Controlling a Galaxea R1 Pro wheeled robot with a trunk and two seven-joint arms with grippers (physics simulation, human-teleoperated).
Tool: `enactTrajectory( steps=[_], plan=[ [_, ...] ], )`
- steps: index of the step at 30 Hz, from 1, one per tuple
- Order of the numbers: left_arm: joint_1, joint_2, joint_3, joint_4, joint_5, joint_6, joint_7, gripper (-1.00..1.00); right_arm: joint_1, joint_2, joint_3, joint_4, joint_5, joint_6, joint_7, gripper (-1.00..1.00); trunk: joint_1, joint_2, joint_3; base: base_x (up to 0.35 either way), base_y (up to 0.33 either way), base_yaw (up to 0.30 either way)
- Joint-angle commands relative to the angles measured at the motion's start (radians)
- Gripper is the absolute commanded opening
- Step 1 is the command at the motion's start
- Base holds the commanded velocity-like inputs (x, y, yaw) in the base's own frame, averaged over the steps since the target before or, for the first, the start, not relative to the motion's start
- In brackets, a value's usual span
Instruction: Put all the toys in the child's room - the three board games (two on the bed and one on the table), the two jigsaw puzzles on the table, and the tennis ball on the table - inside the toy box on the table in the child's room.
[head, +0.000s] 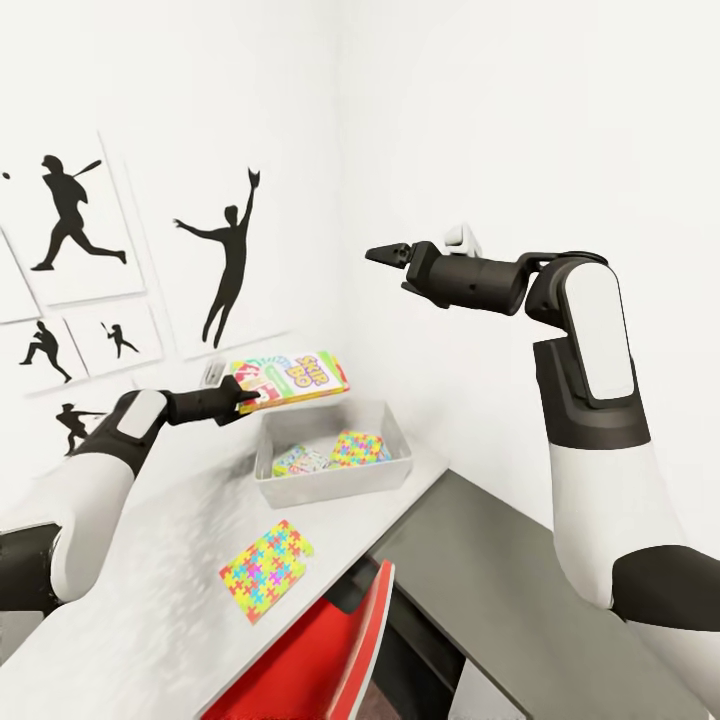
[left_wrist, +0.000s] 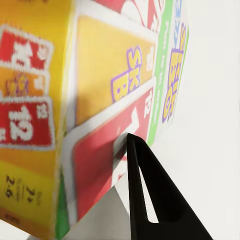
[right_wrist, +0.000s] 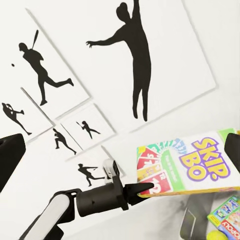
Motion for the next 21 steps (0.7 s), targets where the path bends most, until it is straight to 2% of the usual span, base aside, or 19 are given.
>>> enactTrajectory(
  steps=[1, 14, 21],
  plan=[
    [-0.001, -0.002, 0.006, -0.001, -0.009, 0.006, -0.007, -1.0, -0.001, 0.0, 0.0, -0.001, -0.009, 0.002, -0.01, 1.0, 0.001, -0.003, -0.004, 0.0, 0.0, 0.0],
    [-0.004, -0.022, 0.006, -0.009, -0.008, 0.004, -0.004, -1.0, -0.001, 0.0, -0.001, -0.002, -0.011, 0.001, -0.01, 1.0, 0.001, -0.003, -0.025, 0.0, 0.0, 0.0],
    [-0.006, -0.061, 0.006, -0.008, -0.014, 0.003, 0.003, -1.0, -0.001, 0.0, -0.001, -0.003, -0.013, 0.0, -0.01, 1.0, 0.001, -0.003, -0.037, 0.0, 0.0, 0.0]
  ],
)
